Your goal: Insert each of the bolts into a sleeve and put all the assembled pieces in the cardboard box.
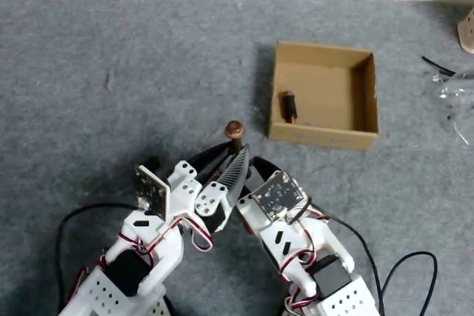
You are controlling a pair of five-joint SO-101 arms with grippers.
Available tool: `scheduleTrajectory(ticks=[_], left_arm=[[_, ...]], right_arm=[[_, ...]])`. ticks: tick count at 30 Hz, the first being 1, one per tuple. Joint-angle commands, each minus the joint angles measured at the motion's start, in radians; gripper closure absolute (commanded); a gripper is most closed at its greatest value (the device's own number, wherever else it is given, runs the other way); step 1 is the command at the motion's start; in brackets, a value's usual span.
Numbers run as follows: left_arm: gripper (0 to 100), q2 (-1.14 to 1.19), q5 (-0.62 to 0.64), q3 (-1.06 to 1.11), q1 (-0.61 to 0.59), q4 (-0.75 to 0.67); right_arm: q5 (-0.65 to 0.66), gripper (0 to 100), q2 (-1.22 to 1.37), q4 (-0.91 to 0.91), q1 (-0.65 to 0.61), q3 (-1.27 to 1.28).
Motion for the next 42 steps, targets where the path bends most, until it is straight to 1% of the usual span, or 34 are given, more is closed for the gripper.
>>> scheduleTrajectory(ticks=[1, 9, 13, 17, 20, 22, 31, 37, 42], left_arm=[[99, -0.016, -0.049, 0.019, -0.044, -0.018], [99, -0.013, -0.041, 0.019, -0.051, -0.015], [99, -0.012, 0.083, 0.019, 0.004, -0.012], [99, -0.012, 0.086, 0.019, -0.030, -0.014], [99, -0.012, 0.092, 0.019, -0.054, -0.014], [99, -0.012, 0.092, 0.019, -0.054, -0.014], [99, -0.010, 0.094, 0.019, -0.048, -0.012], [99, -0.010, 0.095, 0.019, -0.047, 0.037], [99, -0.010, 0.095, 0.019, -0.028, 0.038]], right_arm=[[0.008, 99.4, -0.016, 0.051, -0.016, -0.016], [0.006, 99.4, -0.016, 0.061, -0.012, -0.030], [0.006, 99.4, -0.016, 0.061, -0.010, -0.038], [0.006, 99.4, -0.016, 0.051, -0.013, -0.038], [-0.012, 99.4, -0.016, -0.008, -0.013, -0.038], [-0.044, 99.4, -0.016, -0.039, -0.008, -0.038], [-0.049, 99.4, -0.016, -0.047, -0.013, -0.038], [-0.049, 99.4, -0.016, -0.090, -0.010, -0.038], [-0.051, 99.4, -0.016, -0.091, -0.013, -0.038]])
